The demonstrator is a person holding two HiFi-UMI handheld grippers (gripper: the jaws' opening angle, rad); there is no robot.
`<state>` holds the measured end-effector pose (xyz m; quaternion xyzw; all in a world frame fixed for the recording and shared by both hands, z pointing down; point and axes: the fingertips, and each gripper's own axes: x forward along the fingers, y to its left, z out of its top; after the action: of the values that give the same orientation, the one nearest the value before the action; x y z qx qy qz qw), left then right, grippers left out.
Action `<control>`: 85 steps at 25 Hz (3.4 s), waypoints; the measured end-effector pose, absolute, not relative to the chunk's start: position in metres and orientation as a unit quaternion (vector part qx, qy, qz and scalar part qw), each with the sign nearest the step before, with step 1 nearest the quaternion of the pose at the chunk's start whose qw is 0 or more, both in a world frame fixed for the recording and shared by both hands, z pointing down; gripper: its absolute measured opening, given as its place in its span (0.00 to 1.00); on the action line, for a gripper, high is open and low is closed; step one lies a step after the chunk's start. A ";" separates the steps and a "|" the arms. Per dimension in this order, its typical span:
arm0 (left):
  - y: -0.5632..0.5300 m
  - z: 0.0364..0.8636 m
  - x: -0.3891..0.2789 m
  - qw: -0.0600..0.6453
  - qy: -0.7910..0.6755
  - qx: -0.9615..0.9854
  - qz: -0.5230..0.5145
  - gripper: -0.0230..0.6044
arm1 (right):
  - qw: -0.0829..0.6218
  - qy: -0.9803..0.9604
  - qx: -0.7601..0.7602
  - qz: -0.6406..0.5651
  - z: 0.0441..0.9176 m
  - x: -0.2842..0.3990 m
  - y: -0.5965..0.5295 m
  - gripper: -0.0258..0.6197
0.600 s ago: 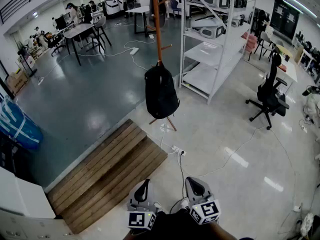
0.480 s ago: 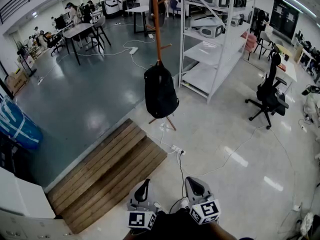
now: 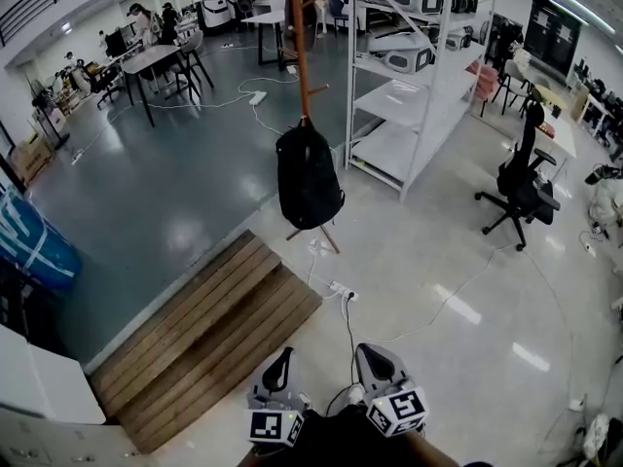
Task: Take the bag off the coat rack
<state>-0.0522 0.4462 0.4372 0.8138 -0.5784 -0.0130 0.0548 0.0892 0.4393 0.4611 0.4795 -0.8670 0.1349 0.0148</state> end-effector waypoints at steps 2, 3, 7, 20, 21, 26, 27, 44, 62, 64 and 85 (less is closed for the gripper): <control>0.447 0.439 -0.045 0.056 -0.578 0.814 -0.012 0.07 | 0.010 -0.868 0.476 0.139 0.461 0.094 0.439 0.06; 0.448 0.439 -0.042 0.056 -0.579 0.814 -0.012 0.07 | 0.011 -0.869 0.475 0.138 0.461 0.097 0.440 0.06; 0.451 0.438 -0.027 0.055 -0.581 0.812 -0.011 0.07 | 0.019 -0.874 0.468 0.129 0.461 0.109 0.445 0.06; 0.444 0.438 0.019 0.041 -0.613 0.789 -0.010 0.07 | 0.026 -0.891 0.437 0.118 0.472 0.161 0.436 0.06; 0.443 0.439 0.020 0.042 -0.615 0.788 -0.009 0.07 | 0.025 -0.892 0.437 0.117 0.471 0.164 0.433 0.06; 0.435 0.444 0.024 0.043 -0.619 0.784 -0.001 0.07 | 0.018 -0.889 0.440 0.126 0.475 0.173 0.420 0.06; 0.430 0.446 0.025 0.045 -0.618 0.785 -0.002 0.07 | 0.018 -0.889 0.440 0.127 0.476 0.174 0.416 0.06; 0.269 0.457 0.003 0.043 -0.585 0.810 -0.017 0.07 | 0.032 -0.878 0.459 0.133 0.495 0.136 0.269 0.06; 0.074 0.449 -0.122 0.056 -0.574 0.817 -0.023 0.07 | 0.051 -0.861 0.490 0.128 0.473 0.032 0.082 0.06; 0.058 0.449 -0.132 0.050 -0.570 0.820 -0.019 0.07 | 0.050 -0.862 0.489 0.124 0.470 0.020 0.069 0.06; -0.022 0.468 -0.180 0.069 -0.604 0.794 -0.015 0.07 | 0.061 -0.861 0.489 0.124 0.479 -0.006 -0.035 0.06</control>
<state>-0.1797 -0.0221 0.4678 0.7942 -0.6035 -0.0148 0.0690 -0.0055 -0.0346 0.4785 0.4888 -0.8613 0.1245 0.0607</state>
